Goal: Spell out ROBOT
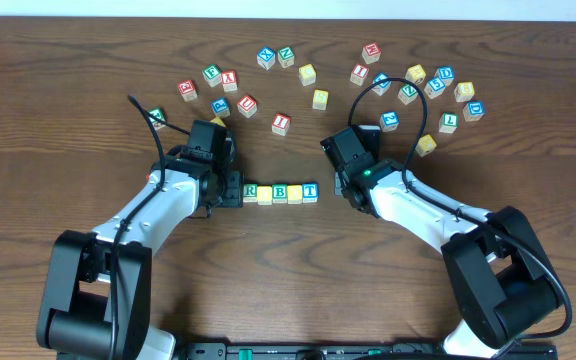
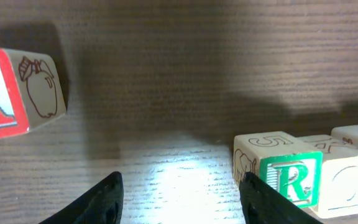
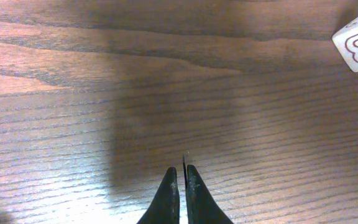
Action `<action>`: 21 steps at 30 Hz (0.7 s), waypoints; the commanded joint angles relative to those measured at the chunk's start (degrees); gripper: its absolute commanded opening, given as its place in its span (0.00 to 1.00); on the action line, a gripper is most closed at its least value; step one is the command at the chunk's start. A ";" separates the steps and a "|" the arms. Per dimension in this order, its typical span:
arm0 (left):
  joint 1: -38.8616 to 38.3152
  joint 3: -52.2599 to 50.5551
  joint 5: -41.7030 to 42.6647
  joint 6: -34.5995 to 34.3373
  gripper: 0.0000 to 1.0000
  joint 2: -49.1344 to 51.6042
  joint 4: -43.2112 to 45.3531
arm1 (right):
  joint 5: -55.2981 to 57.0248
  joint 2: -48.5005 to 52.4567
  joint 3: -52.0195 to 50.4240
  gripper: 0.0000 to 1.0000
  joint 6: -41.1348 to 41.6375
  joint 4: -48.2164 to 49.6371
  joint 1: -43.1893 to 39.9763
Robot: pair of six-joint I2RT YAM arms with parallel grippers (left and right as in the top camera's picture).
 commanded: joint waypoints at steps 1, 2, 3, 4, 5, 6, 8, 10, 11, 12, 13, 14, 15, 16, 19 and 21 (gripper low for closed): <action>-0.17 -0.31 0.68 -0.33 0.59 0.55 0.76 | 0.68 0.42 -0.35 0.01 -0.61 -0.04 -0.17; -0.17 -0.33 0.68 -0.31 0.59 0.55 0.76 | 0.68 0.42 -0.35 0.01 -0.61 -0.04 -0.17; -0.17 -0.33 0.68 -0.33 0.59 0.55 0.76 | 0.68 0.42 -0.35 0.01 -0.59 -0.04 -0.17; -0.17 -0.33 0.68 -0.31 0.59 0.55 0.76 | 0.68 0.42 -0.35 0.01 -0.59 -0.04 -0.17; -0.17 -0.33 0.68 -0.33 0.59 0.55 0.76 | 0.68 0.42 -0.35 0.01 -0.61 -0.04 -0.17; -0.17 -0.33 0.68 -0.31 0.59 0.55 0.76 | 0.68 0.42 -0.35 0.01 -0.61 -0.04 -0.17; -0.17 -0.33 0.68 -0.28 0.59 0.55 0.74 | 0.68 0.42 -0.35 0.01 -0.61 -0.04 -0.17; -0.17 -0.33 0.35 -0.26 0.59 0.55 0.66 | 0.68 0.42 -0.35 0.01 -0.61 -0.04 -0.17; -0.17 -0.33 -0.55 -0.28 0.59 0.55 0.48 | 0.68 0.42 -0.35 0.01 -0.61 -0.04 -0.17; -0.17 -0.33 -1.68 -0.28 0.59 0.55 0.20 | 0.68 0.42 -0.35 0.01 -0.61 -0.04 -0.17; -0.17 -0.33 -3.06 -0.31 0.59 0.55 -0.15 | 0.68 0.42 -0.35 0.01 -0.61 -0.07 -0.17; -0.17 -0.33 -4.28 -0.33 0.59 0.55 -0.33 | 0.68 0.42 -0.35 0.01 -0.61 -0.04 -0.17; -0.17 -0.33 -4.76 -0.37 0.59 0.55 -0.37 | 0.68 0.42 -0.35 0.01 -0.59 -0.04 -0.17; -0.11 -0.31 -4.96 -0.68 0.59 0.55 -0.28 | 0.68 0.42 -0.35 0.01 -0.59 -0.04 -0.17; -0.07 -0.33 -6.62 -1.51 0.59 0.55 0.15 | 0.68 0.42 -0.35 0.01 -0.61 -0.04 -0.17; -0.07 -0.31 -9.11 -2.84 0.59 0.55 0.37 | 0.66 0.42 -0.35 0.01 -0.61 -0.04 -0.17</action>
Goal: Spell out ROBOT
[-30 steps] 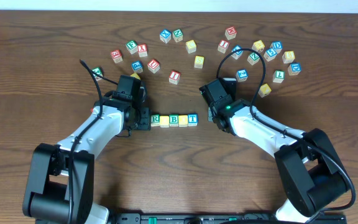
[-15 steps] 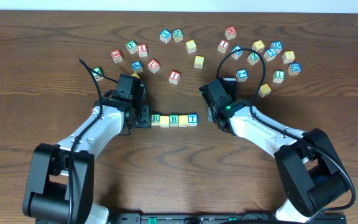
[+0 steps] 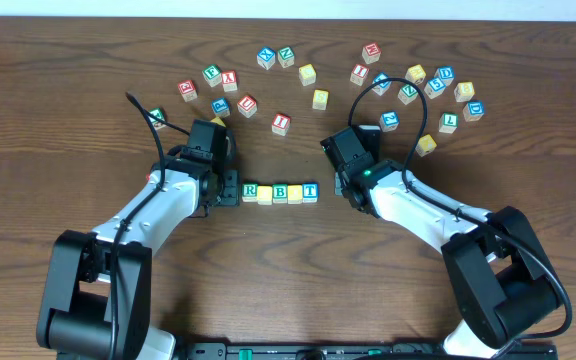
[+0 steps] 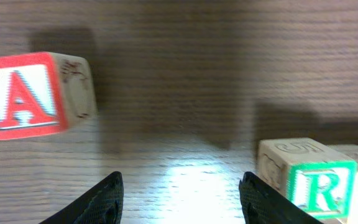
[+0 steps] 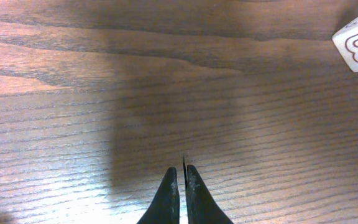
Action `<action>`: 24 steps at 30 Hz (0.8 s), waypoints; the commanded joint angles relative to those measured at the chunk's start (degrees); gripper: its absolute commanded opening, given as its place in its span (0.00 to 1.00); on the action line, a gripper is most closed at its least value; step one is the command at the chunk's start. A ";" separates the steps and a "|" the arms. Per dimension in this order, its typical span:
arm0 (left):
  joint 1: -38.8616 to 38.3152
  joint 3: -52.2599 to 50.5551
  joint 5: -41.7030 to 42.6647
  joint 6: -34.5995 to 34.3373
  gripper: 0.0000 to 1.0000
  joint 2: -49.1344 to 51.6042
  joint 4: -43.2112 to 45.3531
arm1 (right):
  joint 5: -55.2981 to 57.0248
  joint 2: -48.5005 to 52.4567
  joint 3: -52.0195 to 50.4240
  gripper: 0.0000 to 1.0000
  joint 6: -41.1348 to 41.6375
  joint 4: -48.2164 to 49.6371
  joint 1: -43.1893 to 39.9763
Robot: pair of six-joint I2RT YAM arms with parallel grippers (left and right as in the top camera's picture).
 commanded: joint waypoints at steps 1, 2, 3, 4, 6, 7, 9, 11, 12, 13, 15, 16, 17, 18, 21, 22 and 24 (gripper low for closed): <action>-0.07 -0.31 -5.57 -2.54 0.59 0.55 0.57 | 0.66 0.42 -0.35 0.01 -0.61 -0.07 -0.17; -0.07 -0.31 -5.99 -3.08 0.59 0.55 0.70 | 0.66 0.42 -0.35 0.01 -0.61 -0.04 -0.17; -0.07 -0.31 -6.05 -3.19 0.59 0.55 1.05 | 0.66 0.42 -0.35 0.01 -0.61 -0.07 -0.17; -0.07 -0.31 -6.10 -3.39 0.59 0.55 1.53 | 0.66 0.42 -0.35 0.01 -0.61 -0.07 -0.17; -0.07 -0.31 -6.12 -3.65 0.59 0.55 3.10 | 0.63 0.42 -0.35 0.01 -0.61 -0.04 -0.17; -0.07 -0.31 -6.12 -3.67 0.59 0.55 3.69 | 0.50 0.42 -0.35 0.01 -0.61 -0.07 -0.17; -0.07 -0.15 -6.05 -3.65 0.59 0.55 4.72 | 0.44 0.42 -0.35 0.01 -0.63 -0.09 -0.17; -0.09 0.00 -5.20 -3.65 0.59 0.55 5.35 | 0.26 0.42 -0.35 0.01 -0.90 -0.09 -0.17; -0.09 0.00 -4.55 -3.65 0.59 0.55 5.70 | 0.04 0.42 -0.35 0.01 -1.03 -0.09 -0.17; -0.09 0.00 -3.17 -3.61 0.59 0.55 6.49 | -0.63 0.42 -0.35 0.01 -1.07 -0.09 -0.17; -0.07 0.00 -2.64 -3.61 0.59 0.55 7.23 | -0.83 0.42 -0.35 0.01 -1.07 -0.11 -0.17; -0.09 0.00 -2.64 -3.63 0.59 0.55 7.63 | -0.83 0.42 -0.35 0.01 -1.20 -0.09 -0.17; -0.07 0.00 -2.64 -3.63 0.59 0.55 7.91 | -0.81 0.42 -0.35 0.01 -1.25 -0.09 -0.17; -0.07 0.00 -2.62 -3.63 0.59 0.55 8.09 | -0.81 0.42 -0.35 0.01 -1.25 -0.13 -0.17; -0.07 0.00 -0.70 -3.58 0.59 0.55 8.55 | -0.81 0.42 -0.35 0.01 -1.25 -0.20 -0.17; -0.07 0.00 0.74 -3.56 0.56 0.55 8.76 | -0.81 0.42 -0.35 0.01 -1.25 -0.20 -0.17; -0.09 0.00 2.38 -3.56 0.34 0.55 9.18 | -0.81 0.42 -0.35 0.01 -1.25 -0.20 -0.17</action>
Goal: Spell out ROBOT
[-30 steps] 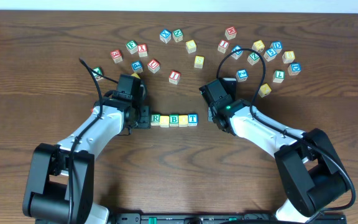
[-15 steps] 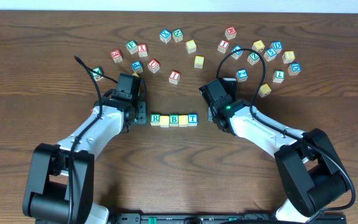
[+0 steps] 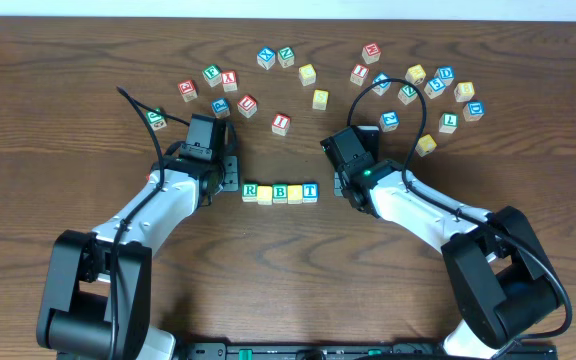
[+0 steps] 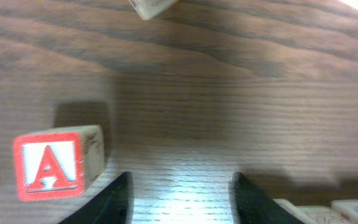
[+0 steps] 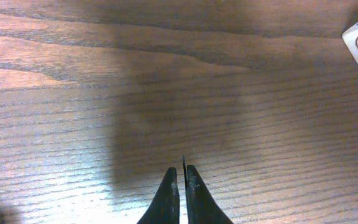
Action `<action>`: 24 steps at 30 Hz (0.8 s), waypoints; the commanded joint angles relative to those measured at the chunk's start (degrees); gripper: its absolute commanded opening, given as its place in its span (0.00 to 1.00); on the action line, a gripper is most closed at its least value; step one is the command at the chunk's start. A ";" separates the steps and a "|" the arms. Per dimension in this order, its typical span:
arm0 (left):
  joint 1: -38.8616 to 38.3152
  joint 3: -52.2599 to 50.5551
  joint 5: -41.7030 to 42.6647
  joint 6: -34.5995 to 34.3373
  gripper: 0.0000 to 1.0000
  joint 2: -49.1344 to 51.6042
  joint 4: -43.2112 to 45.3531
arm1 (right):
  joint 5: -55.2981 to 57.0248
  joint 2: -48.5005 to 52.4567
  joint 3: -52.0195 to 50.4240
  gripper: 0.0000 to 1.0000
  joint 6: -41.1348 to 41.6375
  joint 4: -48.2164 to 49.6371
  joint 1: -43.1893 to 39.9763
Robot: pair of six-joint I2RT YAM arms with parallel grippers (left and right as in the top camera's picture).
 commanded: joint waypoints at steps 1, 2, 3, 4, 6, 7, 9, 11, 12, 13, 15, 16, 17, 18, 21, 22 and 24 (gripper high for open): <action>-0.09 0.00 3.85 -0.87 0.24 0.55 0.59 | 0.31 0.42 -0.35 0.01 -0.83 -0.17 -0.17; -0.09 0.00 3.78 -0.87 0.20 0.55 0.59 | 0.31 0.42 -0.35 0.01 -0.83 -0.20 -0.17; -0.07 0.00 3.76 -0.85 0.19 0.55 0.57 | 0.31 0.42 -0.35 0.01 -0.83 -0.22 -0.17; -0.07 0.00 3.76 -0.85 0.13 0.55 0.52 | 0.31 0.42 -0.35 0.01 -0.81 -0.22 -0.17; -0.09 0.00 3.78 -0.85 0.11 0.55 0.52 | 0.31 0.42 -0.35 0.01 -0.83 -0.22 -0.17; -0.09 0.00 3.80 -0.85 0.09 0.55 0.50 | 0.31 0.42 -0.35 0.01 -0.81 -0.20 -0.17; -0.13 0.00 3.87 -0.85 0.08 0.55 0.50 | 0.31 0.42 -0.35 0.01 -0.81 -0.20 -0.17; -0.13 0.00 4.85 -0.83 0.08 0.55 0.57 | 0.31 0.42 -0.35 0.01 -0.81 -0.17 -0.17; -0.13 0.00 5.42 -0.85 0.08 0.55 0.68 | 0.31 0.42 -0.35 0.01 -0.81 -0.17 -0.17; -0.13 0.00 5.99 -0.85 0.08 0.55 0.74 | 0.31 0.42 -0.35 0.01 -0.81 -0.17 -0.17; -0.20 0.00 7.08 -0.85 0.08 0.55 1.14 | 0.31 0.42 -0.35 0.01 -0.81 -0.15 -0.17; -0.20 0.00 7.63 -0.85 0.08 0.55 1.20 | 0.31 0.42 -0.35 0.01 -0.81 -0.15 -0.17; -0.20 0.00 8.15 -0.87 0.08 0.55 1.38 | 0.31 0.42 -0.35 0.01 -0.81 -0.15 -0.17; -0.20 0.00 8.94 -0.87 0.08 0.55 1.44 | 0.31 0.42 -0.35 0.01 -0.81 -0.15 -0.20; -0.20 0.00 11.67 -0.87 0.08 0.55 1.60 | 0.31 0.42 -0.35 0.01 -0.81 -0.15 -0.17; -0.20 0.00 12.15 -0.87 0.08 0.55 1.62 | 0.31 0.42 -0.35 0.01 -0.81 -0.15 -0.17; -0.31 0.00 12.15 -0.90 0.08 0.55 1.60 | 0.31 0.42 -0.35 0.01 -0.81 -0.15 -0.20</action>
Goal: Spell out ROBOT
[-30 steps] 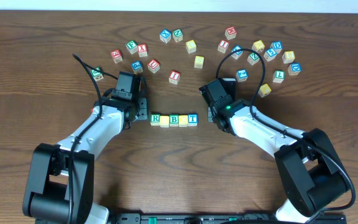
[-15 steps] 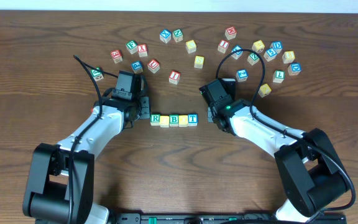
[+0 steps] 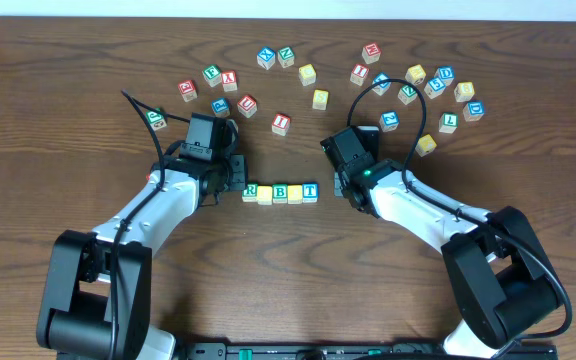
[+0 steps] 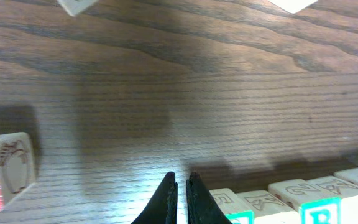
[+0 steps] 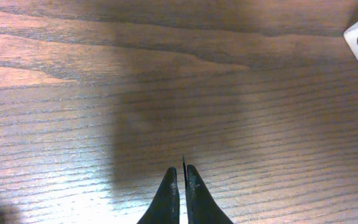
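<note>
A row of five letter blocks (image 3: 280, 191) lies mid-table, reading R, a yellow block, B, a yellow block, T. The green R block (image 3: 251, 189) is its left end. My left gripper (image 3: 237, 174) is shut and empty just left of and behind that end; in the left wrist view the gripper (image 4: 180, 184) has its fingers closed beside the row's first block (image 4: 229, 205). A red A block (image 4: 2, 177) sits at that view's left edge. My right gripper (image 5: 180, 177) is shut on nothing over bare wood, right of the T block (image 3: 310, 189).
Several loose letter blocks are scattered along the far side, a cluster at the left (image 3: 218, 88) and another at the right (image 3: 433, 95). A block with an outlined B shows at the right wrist view's top right corner.
My left gripper was open and is now shut with nothing in it, and has shifted right toward the row's R end. The right gripper and the row have not moved.
At first my left gripper stood open beside the R block, the A block to its left. It then stood farther from the row, still open. Now it is shut by the row's left end. The right gripper stayed shut and still throughout.
</note>
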Action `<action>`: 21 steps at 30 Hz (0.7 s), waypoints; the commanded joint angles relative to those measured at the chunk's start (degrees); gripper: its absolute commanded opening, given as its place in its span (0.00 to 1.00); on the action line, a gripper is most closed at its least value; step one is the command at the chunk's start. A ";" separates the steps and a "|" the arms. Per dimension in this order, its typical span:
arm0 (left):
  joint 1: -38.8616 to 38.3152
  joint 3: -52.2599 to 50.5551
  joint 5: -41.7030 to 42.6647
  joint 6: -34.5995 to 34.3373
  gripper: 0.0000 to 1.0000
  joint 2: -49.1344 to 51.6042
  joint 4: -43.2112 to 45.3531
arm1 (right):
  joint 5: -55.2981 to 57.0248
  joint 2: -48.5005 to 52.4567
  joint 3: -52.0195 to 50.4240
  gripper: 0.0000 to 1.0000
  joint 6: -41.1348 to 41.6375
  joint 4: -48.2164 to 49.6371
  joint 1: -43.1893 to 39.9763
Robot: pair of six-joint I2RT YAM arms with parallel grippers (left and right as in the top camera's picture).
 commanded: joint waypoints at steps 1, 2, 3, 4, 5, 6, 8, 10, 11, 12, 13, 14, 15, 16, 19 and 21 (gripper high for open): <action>-0.37 0.00 2.36 0.11 0.08 0.55 0.09 | 0.48 0.42 -0.35 0.01 -0.81 0.00 -0.17; -0.55 0.00 2.38 0.11 0.08 0.55 0.09 | 0.48 0.42 -0.35 0.01 -0.81 0.00 -0.17; -0.70 0.00 2.56 0.09 0.08 0.55 0.09 | 0.48 0.42 -0.35 0.01 -0.81 0.00 -0.17; -0.92 0.00 2.56 0.09 0.08 0.55 0.09 | 0.48 0.42 -0.35 0.01 -0.81 0.00 -0.17; -1.38 0.00 2.54 0.11 0.07 0.55 0.09 | 0.48 0.42 -0.35 0.01 -0.81 0.02 -0.17; -1.70 0.00 2.54 0.11 0.08 0.55 0.11 | 0.48 0.42 -0.35 0.01 -0.81 0.02 -0.17; -2.49 0.00 2.54 0.11 0.08 0.55 0.28 | 0.48 0.42 -0.35 0.01 -0.81 0.02 -0.17; -3.34 0.00 2.51 0.13 0.08 0.55 0.28 | 0.48 0.42 -0.35 0.01 -0.81 -0.02 -0.20; -3.65 0.00 2.51 0.13 0.08 0.55 0.22 | 0.50 0.42 -0.35 0.01 -0.81 -0.02 -0.17; -3.85 0.00 2.43 0.15 0.08 0.55 0.04 | 0.48 0.42 -0.35 0.01 -0.81 -0.02 -0.17; -3.89 0.00 2.25 0.15 0.08 0.55 -0.07 | 0.48 0.42 -0.35 0.01 -0.83 -0.02 -0.17; -3.87 0.00 2.12 0.22 0.08 0.55 -0.17 | 0.50 0.42 -0.35 0.01 -0.81 -0.02 -0.20; -3.87 0.00 1.77 0.37 0.07 0.55 -0.17 | 0.48 0.42 -0.35 0.01 -0.81 -0.02 -0.20; -3.87 0.00 0.96 0.37 0.08 0.55 -0.22 | 0.48 0.42 -0.35 0.01 -0.81 -0.02 -0.20; -3.87 0.00 0.33 0.57 0.08 0.55 -0.63 | 0.48 0.42 -0.35 0.01 -0.83 -0.07 -0.17; -3.89 0.00 0.35 0.59 0.08 0.55 -1.07 | 0.48 0.42 -0.35 0.01 -0.81 -0.07 -0.20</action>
